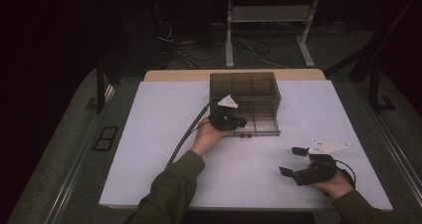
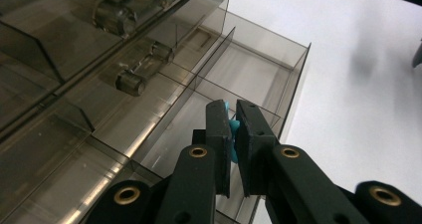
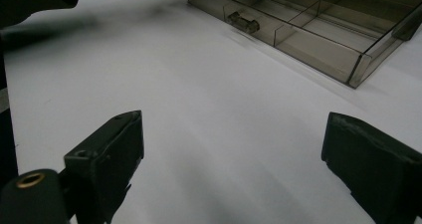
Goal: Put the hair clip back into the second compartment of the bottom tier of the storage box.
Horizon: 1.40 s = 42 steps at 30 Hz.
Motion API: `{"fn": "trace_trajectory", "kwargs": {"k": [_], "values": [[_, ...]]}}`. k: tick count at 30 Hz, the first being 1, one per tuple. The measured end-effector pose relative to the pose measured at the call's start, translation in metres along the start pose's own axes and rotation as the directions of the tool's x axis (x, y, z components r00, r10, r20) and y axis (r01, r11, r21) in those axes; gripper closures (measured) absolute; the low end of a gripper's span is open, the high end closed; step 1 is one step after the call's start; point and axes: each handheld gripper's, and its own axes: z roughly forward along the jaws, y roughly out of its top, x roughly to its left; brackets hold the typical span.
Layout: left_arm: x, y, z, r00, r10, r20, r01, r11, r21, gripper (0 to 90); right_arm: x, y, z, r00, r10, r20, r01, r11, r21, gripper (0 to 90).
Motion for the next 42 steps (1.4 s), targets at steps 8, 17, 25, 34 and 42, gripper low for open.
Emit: {"fn": "trace_trajectory", "kwargs": {"k": [8,17,25,34,42], "values": [[-0.003,-0.003,0.008,0.9999,0.003,-0.011,-0.003,0.9988,0.049,83.8,0.001,0.0,0.0,1.0,0.001,-0.002,-0.001,1.0,-0.001,9.0],[-0.003,-0.004,0.012,0.9999,0.0,-0.014,0.001,0.9985,0.055,82.3,0.0,0.0,0.0,1.0,0.0,-0.002,0.0,1.0,-0.002,9.0],[-0.003,-0.004,0.011,0.9998,-0.002,-0.02,0.003,0.9987,0.052,80.8,0.0,0.0,-0.001,1.0,-0.001,-0.003,0.001,1.0,-0.004,9.0],[-0.003,-0.001,0.006,0.9997,-0.006,-0.025,0.006,0.9998,0.018,74.7,0.0,0.0,-0.001,1.0,0.001,-0.006,-0.001,1.0,-0.004,9.0],[0.0,0.0,0.001,0.9997,-0.005,-0.023,0.005,1.0,-0.004,63.0,-0.001,-0.001,-0.001,0.9999,0.004,-0.011,-0.004,1.0,-0.006,9.0]]}}
